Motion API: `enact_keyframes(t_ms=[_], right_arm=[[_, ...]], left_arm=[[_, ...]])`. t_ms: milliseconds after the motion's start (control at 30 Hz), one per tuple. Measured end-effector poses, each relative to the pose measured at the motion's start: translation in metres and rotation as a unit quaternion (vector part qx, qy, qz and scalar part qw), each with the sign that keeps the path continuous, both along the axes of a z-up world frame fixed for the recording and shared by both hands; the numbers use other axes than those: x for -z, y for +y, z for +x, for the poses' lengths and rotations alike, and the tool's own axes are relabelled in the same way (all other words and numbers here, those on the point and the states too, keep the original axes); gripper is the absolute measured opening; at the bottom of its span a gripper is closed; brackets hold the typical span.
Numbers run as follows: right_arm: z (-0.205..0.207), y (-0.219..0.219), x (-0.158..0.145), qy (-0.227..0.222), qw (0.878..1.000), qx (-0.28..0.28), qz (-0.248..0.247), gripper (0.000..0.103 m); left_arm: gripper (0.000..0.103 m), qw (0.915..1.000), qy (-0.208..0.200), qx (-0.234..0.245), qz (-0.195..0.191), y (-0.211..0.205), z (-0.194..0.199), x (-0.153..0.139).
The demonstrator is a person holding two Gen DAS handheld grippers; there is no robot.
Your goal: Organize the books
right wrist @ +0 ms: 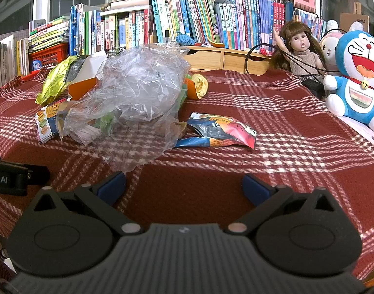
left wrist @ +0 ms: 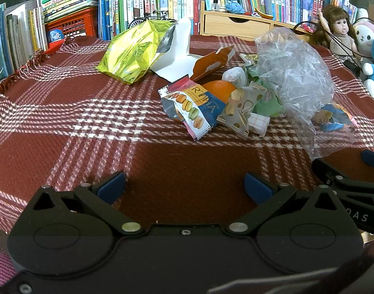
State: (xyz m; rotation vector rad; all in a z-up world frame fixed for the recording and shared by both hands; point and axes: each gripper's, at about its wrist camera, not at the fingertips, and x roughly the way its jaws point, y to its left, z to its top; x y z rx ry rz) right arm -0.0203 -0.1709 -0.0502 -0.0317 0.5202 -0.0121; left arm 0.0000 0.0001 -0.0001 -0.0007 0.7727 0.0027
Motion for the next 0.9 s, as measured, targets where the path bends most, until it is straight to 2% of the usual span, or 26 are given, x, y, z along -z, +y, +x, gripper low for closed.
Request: enact_keyframes(t_ms=[900], right_arm=[[-0.0011,-0.0001,0.0007,-0.002,1.000,0.000,0.000,0.103]], left_arm=[[0.103,1.0000,-0.003,-0.003,0.000,0.0009,-0.0017,-0.0004]])
